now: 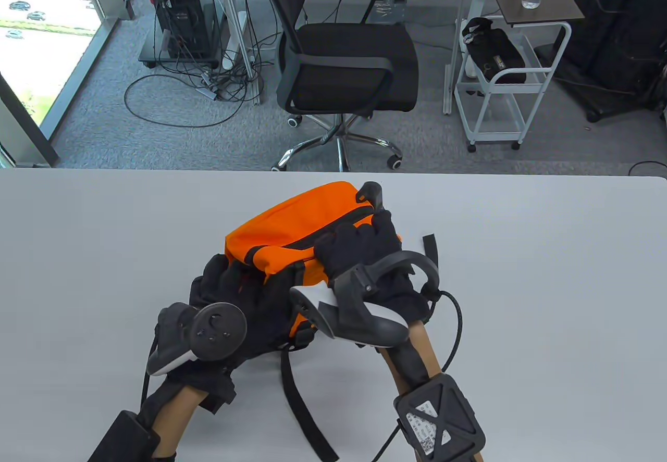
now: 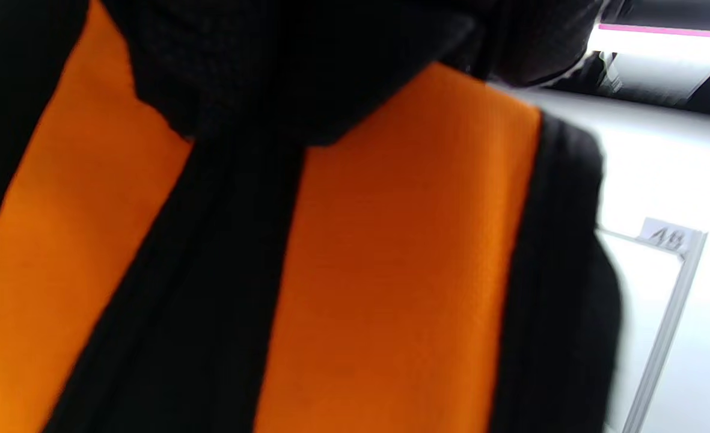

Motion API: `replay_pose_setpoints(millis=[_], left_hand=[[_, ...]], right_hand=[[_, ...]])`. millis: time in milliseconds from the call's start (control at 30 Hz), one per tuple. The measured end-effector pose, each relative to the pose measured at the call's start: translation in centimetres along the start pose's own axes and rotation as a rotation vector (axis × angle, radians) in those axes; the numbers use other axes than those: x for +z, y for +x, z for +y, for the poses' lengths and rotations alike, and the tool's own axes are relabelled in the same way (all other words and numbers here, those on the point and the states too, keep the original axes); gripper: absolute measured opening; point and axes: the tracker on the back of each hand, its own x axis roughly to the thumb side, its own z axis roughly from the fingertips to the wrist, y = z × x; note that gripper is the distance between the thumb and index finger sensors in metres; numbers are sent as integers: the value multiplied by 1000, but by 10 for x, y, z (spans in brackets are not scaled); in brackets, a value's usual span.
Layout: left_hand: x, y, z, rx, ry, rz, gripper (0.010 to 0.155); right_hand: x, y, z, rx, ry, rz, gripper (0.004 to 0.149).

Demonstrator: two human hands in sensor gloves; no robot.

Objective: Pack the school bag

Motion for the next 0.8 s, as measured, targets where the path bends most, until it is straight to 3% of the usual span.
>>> replay_pose_setpoints(millis=[67,133,167,267,333,400,500,533,600,667,733,767,800], left_hand=[[-10,-14,1,41,99,47,65],[-23,-32,-6,152,111,77,63],[-26,-39,-7,198,121,97,62],[-28,-63,-12,275,110,114,65],[-25,-77,-18,410,5,100,68],[-23,-86,-25,523,-1,38,70],[-23,-84,-28,463,95,-77,63],[-24,-81,-28,444,125,-98,60],[-23,-70,-20,381,147,-90,54],[-19,-62,-13,223,135,-77,52],[-14,-60,-14,311,163,-72,52],[-11,-56,-14,343,172,-56,52],[-11,-54,-14,323,161,-48,52]], right_hand=[[-3,1,-4,-30,0,69,48],[-3,-13,-8,-177,164,99,59],[2,-23,-9,-274,165,136,67],[34,-69,-4,-483,-46,307,59],[62,-93,16,-513,-40,425,55],[90,-106,51,-562,93,504,60],[121,-94,119,-801,429,451,87],[124,-87,139,-891,465,421,96],[123,-86,168,-1070,449,404,107],[120,-92,192,-1386,373,344,113],[115,-91,210,-1724,375,344,111],[111,-89,212,-1758,372,418,110],[104,-86,213,-1726,358,397,109]])
